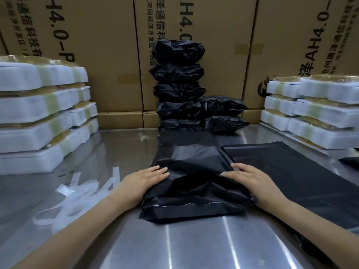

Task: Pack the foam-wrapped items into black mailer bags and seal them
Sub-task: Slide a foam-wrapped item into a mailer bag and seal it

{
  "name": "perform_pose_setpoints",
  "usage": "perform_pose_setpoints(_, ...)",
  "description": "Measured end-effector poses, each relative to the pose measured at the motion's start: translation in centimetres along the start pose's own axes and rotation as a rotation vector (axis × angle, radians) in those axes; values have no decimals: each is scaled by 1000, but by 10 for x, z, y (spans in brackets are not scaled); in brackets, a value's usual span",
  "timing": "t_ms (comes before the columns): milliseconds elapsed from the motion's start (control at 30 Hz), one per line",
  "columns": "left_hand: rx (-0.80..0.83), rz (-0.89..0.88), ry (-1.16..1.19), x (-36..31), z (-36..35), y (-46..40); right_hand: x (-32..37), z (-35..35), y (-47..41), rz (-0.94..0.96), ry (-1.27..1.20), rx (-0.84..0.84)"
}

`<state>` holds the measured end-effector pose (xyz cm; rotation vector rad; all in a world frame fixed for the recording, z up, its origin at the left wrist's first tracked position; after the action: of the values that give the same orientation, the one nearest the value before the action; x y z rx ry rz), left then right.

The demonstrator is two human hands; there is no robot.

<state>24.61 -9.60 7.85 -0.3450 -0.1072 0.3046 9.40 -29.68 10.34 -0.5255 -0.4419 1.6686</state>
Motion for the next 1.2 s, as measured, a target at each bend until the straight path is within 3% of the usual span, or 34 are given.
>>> perform_pose_setpoints(100, -42, 64, 150, 5, -2, 3, -23, 7, 8, -255, -232, -77)
perform_pose_setpoints(200, -124, 217, 380, 12, 5, 8, -27, 6, 12, -343, -386, -161)
perform_pose_setpoints(300, -285, 208, 449, 7, 30, 13, -37, 5, 19, -446, -603, -305)
perform_pose_setpoints(400, -455, 344, 578, 6, 51, 21, -38, 8, 19, -481, -698, -365)
perform_pose_setpoints(500, -480, 596, 864, 17, 34, 32, -27, 16, 17, -466, -805, -433)
perform_pose_setpoints(667, -354, 734, 1001, 23, 25, 33, -31, -1, 19, -534, -922, -380)
perform_pose_setpoints(767, -319, 739, 988, 24, 22, 34, -32, 0, 19, -553, -862, -375)
perform_pose_setpoints(1067, -470, 744, 905, 32, 40, 39, 6, 76, 10, -394, -634, -584)
perform_pose_setpoints(1200, -624, 658, 1018, 29, 56, 34, 5, 88, 7, -402, -641, -689)
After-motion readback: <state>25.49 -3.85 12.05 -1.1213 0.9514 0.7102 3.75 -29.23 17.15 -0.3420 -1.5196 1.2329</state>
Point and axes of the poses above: each hand's wrist, its own y-axis away from the middle knuckle, its own z-axis out of the back of the hand, x = y × z, the point moved 10 cm from there along -y, towards the middle knuckle, and after that the axes turned 1 degree about y, right-handed, at the moved point
